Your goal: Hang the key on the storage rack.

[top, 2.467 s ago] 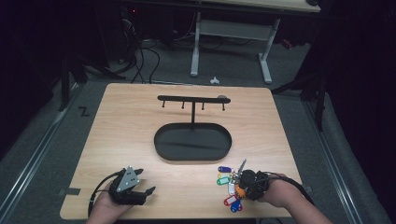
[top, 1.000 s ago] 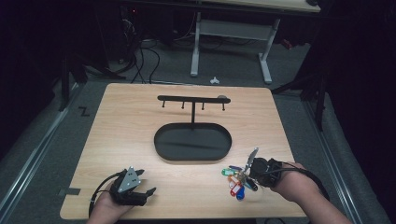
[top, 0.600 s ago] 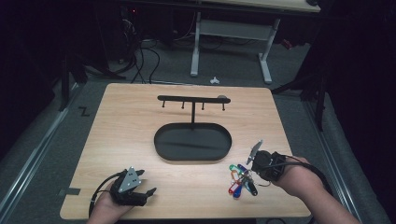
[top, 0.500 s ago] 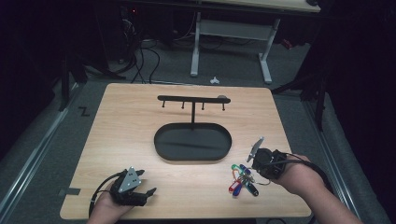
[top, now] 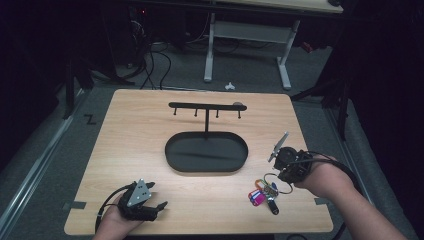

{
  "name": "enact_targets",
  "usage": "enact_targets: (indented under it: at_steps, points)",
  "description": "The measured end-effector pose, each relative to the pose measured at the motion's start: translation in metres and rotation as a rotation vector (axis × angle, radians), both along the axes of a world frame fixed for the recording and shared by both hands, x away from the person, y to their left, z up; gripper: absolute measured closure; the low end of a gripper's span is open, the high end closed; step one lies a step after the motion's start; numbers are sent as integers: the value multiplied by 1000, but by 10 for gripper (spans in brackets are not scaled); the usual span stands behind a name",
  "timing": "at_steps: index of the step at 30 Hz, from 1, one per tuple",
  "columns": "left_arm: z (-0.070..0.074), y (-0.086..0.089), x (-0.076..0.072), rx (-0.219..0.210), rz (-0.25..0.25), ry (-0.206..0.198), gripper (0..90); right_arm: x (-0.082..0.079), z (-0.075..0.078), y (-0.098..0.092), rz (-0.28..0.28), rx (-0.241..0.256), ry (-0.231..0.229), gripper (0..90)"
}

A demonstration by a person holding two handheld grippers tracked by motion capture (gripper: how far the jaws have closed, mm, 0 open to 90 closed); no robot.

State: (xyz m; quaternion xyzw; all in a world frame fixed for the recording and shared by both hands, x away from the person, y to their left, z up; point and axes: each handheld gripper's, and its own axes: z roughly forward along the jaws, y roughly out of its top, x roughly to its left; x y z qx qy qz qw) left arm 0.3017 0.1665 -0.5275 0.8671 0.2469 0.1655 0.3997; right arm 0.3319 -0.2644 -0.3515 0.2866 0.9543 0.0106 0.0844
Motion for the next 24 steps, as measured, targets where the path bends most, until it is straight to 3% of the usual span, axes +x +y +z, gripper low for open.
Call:
enact_targets:
  at_steps: [24]
  points:
    - [0, -1, 0, 6, -4, 5, 224, 22, 57, 14, -22, -21, 22, 874]
